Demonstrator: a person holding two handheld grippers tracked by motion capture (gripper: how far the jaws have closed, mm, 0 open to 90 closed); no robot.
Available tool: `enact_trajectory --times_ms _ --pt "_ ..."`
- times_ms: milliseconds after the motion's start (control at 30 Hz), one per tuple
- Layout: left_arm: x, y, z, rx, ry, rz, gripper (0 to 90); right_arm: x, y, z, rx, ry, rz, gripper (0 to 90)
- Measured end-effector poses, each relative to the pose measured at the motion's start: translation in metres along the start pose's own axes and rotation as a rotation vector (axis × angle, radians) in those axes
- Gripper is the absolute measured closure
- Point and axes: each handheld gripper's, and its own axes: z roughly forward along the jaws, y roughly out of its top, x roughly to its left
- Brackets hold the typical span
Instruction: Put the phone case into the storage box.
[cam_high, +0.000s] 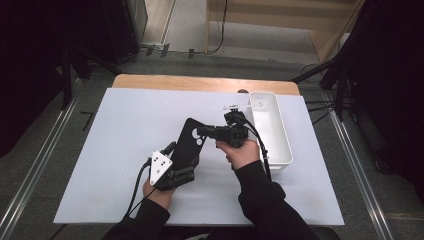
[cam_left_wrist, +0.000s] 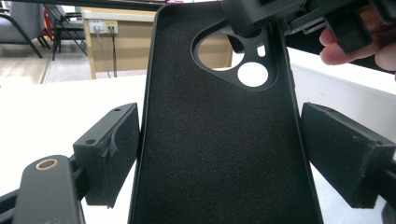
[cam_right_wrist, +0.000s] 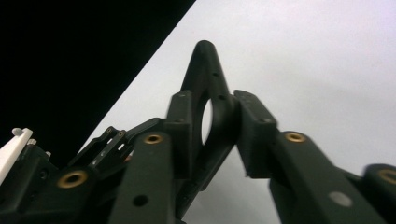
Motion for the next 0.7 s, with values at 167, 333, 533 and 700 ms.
enact_trajectory --times_ms 167,333,533,700 --pt "-0.0019 -0.0003 0.0008 -0.001 0.001 0.010 13.9 -0.0023 0.0002 -0.0034 0.006 0.008 0.038 71.8" --pt "-0.0021 -0.0004 0.0020 0.007 -0.003 0.013 13.7 -0.0025 -0.0003 -0.0048 0.005 0.008 0.049 73.2" --pt "-0.0023 -0.0005 0.0029 0.012 -0.009 0.011 13.5 -0.0017 -0.0004 -0.0060 0.006 0.006 0.052 74.1" --pt "-0.0028 0.0003 0.0030 0.011 -0.007 0.019 13.3 -0.0005 0.0005 -0.0069 0.009 0.016 0.058 74.6"
